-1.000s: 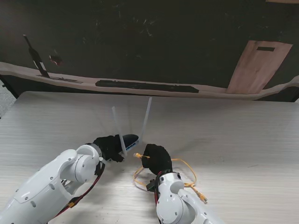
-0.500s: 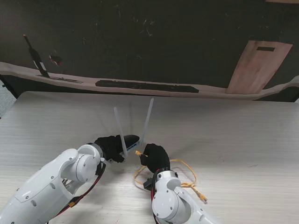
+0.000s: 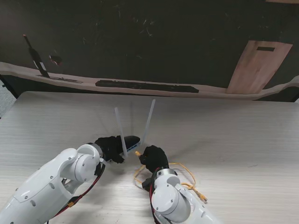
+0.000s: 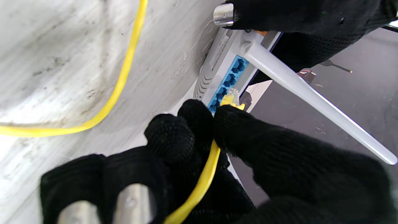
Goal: Untangle the Ethernet cable and plug it into the router
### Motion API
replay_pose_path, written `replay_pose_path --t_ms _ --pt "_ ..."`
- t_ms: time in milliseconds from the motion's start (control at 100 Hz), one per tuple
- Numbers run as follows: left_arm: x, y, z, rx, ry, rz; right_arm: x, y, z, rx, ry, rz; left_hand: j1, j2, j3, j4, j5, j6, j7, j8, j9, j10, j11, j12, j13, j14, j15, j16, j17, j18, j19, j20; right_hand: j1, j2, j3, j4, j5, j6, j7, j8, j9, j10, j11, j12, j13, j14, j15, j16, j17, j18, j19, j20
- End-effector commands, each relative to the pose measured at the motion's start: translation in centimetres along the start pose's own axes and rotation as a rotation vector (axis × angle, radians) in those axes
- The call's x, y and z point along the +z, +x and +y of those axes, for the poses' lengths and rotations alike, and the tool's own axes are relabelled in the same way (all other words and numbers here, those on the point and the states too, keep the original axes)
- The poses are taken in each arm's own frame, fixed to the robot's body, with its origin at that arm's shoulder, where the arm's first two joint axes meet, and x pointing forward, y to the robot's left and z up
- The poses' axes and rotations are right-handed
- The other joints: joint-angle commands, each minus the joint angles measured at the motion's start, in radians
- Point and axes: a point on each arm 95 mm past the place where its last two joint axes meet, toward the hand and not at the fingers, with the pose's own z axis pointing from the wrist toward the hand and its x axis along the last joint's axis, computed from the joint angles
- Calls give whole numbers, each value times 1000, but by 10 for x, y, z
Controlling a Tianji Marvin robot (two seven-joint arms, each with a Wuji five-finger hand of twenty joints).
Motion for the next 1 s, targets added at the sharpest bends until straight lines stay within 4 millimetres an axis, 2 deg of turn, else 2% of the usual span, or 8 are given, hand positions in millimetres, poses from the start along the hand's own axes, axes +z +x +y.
replay_pose_path --t_ms 0,340,990 --pt "1 -6 56 -19 -175 -12 0 5 -4 23 23 -8 314 174 96 75 164 -126 416 66 120 -141 403 97 110 -124 343 89 41 -103 190 91 7 50 28 34 103 141 79 19 171 137 228 46 -13 -117 70 46 -1 -180 207 -6" --pt "-1 -4 61 -4 -178 -18 -2 6 -6 91 53 -70 294 177 90 68 156 -126 413 64 110 -140 399 95 108 -116 350 95 34 -98 199 97 1 66 24 46 115 150 77 39 172 140 222 48 -14 -97 64 38 -6 -147 207 -35" --pt "-2 -1 66 1 -163 -30 5 8 -11 173 74 -179 292 179 89 68 152 -125 413 63 105 -139 405 97 105 -110 357 100 31 -95 209 102 4 73 22 54 118 157 73 57 171 140 220 49 -15 -84 60 27 -10 -126 207 -63"
